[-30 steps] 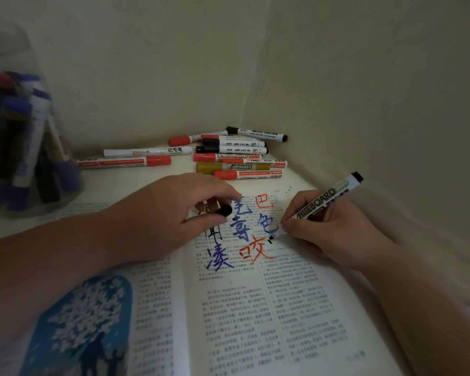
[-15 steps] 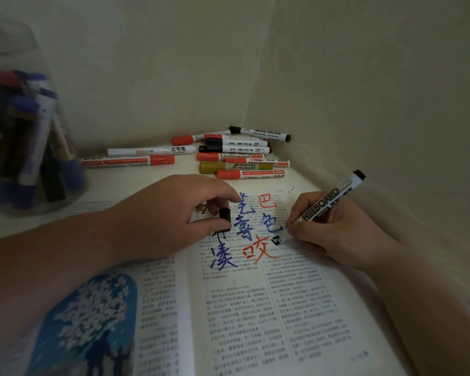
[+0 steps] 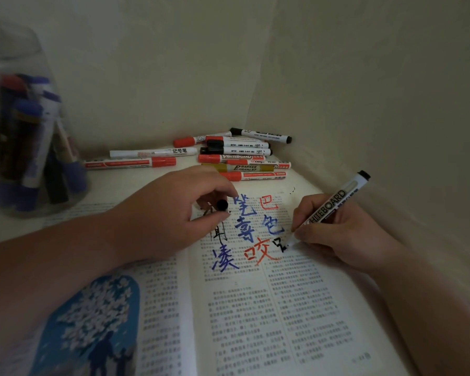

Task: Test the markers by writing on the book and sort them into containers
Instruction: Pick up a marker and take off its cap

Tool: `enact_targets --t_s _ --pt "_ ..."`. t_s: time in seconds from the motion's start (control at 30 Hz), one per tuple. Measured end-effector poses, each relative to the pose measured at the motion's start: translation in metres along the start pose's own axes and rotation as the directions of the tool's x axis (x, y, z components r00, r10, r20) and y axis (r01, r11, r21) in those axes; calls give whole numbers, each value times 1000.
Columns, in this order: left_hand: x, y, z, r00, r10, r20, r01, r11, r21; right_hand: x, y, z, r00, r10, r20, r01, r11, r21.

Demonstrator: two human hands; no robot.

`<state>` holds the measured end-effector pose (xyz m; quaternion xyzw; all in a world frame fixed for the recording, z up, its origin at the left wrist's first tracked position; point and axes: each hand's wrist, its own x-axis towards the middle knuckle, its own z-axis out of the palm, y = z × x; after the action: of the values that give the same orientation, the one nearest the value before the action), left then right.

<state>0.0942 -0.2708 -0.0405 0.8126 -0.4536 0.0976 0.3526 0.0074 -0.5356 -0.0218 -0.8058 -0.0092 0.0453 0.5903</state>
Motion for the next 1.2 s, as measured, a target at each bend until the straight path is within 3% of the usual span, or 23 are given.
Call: enact_targets --t_s 0.13,0.3,0.67,0.77,0.9,1.2 --pt "0 0 0 1000 -3 -4 3 1000 -29 2 1 1 1000 -9 -17 8 998 -56" --pt "1 -1 0 999 31 -10 -31 1000 -3 1 0 -1 1000 -16 8 16 1000 -1" --pt "0 -2 1 998 48 -26 -49 999 -18 -1 2 -5 994 -23 104 38 989 -144" --pt "0 -2 1 998 52 -26 -52 998 -20 2 5 -6 999 -52 15 54 989 -135" --pt "0 -3 1 998 52 -34 -53 998 -19 4 9 -11 989 -51 -141 63 995 82" --pt "0 -4 1 998 66 -7 -66 997 -29 4 7 -7 989 -52 -142 53 999 4"
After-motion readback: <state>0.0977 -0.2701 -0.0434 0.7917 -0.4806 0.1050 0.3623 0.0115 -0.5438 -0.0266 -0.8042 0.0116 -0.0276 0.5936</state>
